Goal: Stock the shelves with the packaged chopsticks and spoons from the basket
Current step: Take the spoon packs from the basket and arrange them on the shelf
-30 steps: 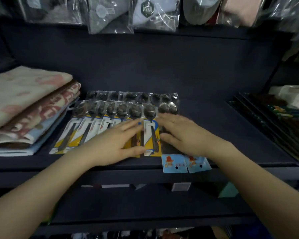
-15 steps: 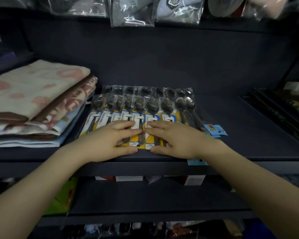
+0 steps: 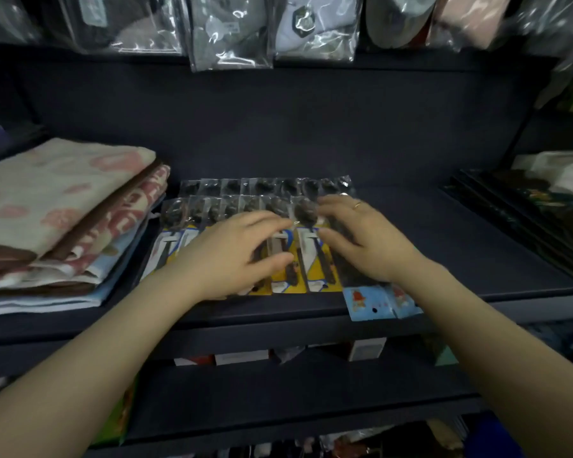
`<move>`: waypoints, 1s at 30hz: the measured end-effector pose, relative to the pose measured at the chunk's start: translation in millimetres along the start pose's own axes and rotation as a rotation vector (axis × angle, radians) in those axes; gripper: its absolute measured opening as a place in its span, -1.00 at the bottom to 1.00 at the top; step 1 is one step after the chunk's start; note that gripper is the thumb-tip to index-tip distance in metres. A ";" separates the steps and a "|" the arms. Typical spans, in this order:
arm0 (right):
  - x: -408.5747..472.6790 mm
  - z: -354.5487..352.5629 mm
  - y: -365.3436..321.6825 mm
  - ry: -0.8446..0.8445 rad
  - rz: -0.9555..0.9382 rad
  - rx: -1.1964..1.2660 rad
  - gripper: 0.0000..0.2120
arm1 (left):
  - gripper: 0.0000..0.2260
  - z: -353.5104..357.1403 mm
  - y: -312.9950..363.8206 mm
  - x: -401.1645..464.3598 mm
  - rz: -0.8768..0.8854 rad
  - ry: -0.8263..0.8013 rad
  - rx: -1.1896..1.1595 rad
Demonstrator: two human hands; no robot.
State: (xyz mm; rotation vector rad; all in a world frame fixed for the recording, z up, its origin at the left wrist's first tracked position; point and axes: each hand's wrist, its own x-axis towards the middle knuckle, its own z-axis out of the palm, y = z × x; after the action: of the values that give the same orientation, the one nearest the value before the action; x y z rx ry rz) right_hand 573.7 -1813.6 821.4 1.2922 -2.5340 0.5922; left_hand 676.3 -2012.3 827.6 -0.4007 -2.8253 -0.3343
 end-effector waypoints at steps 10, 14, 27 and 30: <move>-84.9 -93.9 140.7 0.217 0.508 -0.331 -0.63 | -0.64 22.3 108.7 118.2 0.216 0.031 -0.074; -120.7 -133.7 200.5 0.067 0.814 -0.360 -0.46 | -0.59 56.1 160.8 169.6 0.219 -0.062 -0.136; -133.4 -159.0 272.9 -0.138 1.055 0.333 -0.20 | -0.32 147.6 255.9 262.1 -0.489 -0.205 -0.945; -138.6 -148.9 277.2 -0.101 0.979 0.480 -0.50 | -0.48 150.4 265.2 255.4 -0.502 -0.158 -0.989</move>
State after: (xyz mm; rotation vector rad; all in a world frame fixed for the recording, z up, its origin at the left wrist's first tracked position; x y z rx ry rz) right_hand 432.9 -1500.2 832.6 0.0370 -3.1178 1.3922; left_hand 485.0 -1664.0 811.1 0.1409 -2.6464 -1.8727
